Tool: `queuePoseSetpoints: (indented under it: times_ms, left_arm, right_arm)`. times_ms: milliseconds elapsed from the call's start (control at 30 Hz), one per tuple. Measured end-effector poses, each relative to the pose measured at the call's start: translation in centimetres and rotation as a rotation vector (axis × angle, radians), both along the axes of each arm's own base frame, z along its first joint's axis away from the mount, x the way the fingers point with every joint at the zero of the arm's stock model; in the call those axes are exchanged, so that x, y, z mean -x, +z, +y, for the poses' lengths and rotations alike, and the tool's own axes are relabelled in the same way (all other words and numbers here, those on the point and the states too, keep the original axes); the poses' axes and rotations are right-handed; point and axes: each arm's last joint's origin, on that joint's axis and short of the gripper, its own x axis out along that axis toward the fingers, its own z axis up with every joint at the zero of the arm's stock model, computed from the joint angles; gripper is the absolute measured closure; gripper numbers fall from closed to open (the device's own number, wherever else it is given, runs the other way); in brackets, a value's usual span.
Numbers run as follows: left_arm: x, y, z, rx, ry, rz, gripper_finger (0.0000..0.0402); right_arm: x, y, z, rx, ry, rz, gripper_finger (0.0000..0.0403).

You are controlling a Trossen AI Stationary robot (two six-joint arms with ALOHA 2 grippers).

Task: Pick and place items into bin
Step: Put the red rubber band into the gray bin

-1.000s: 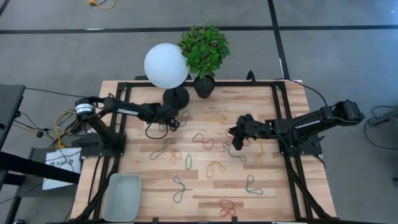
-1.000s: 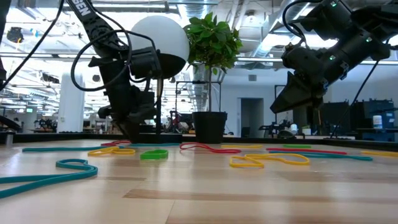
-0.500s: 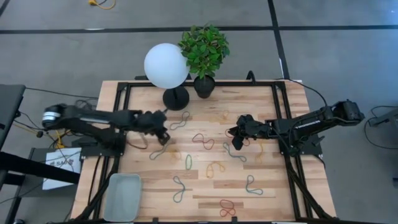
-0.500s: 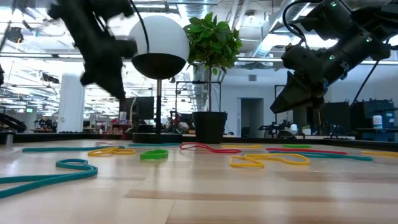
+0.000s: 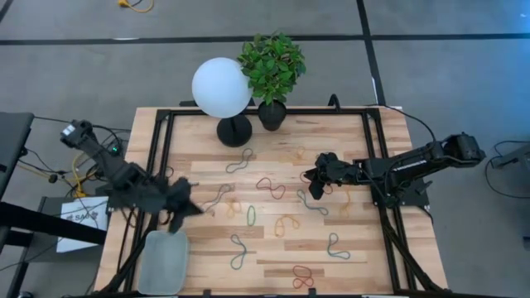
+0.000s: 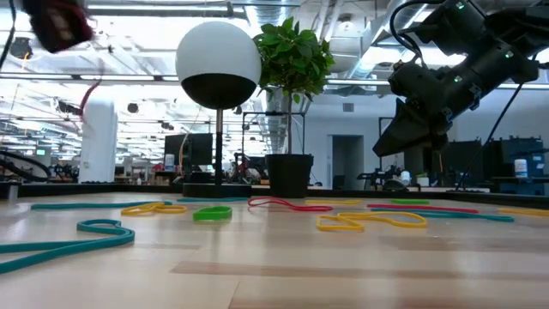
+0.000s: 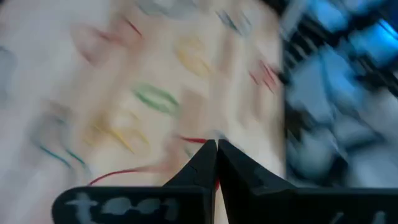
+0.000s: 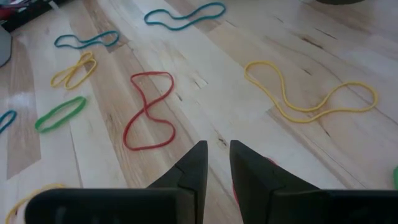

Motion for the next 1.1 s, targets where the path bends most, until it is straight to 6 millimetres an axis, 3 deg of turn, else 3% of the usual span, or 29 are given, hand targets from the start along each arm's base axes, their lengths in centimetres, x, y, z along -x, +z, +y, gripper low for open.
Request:
queuePoseSetpoints:
  times_ms: [200,433,633,1100]
  left_arm:
    - [2.3,-0.2,-2.6,0.237,-0.223,0.198,0.0401]
    - [4.7,-0.8,-3.8,0.417,-0.189,0.474,0.0401]
    - [6.2,-1.6,-3.6,0.350,-0.139,0.613,0.0401]
    - [5.4,-2.7,-4.1,0.208,-0.053,0.534,0.0401]
  right_arm:
    - [0.0,0.0,0.0,0.000,0.000,0.000,0.0339]
    - [0.0,0.0,0.0,0.000,0.000,0.000,0.0339]
    - [0.0,0.0,0.0,0.000,0.000,0.000,0.0339]
    - [0.0,0.0,0.0,0.000,0.000,0.000,0.0339]
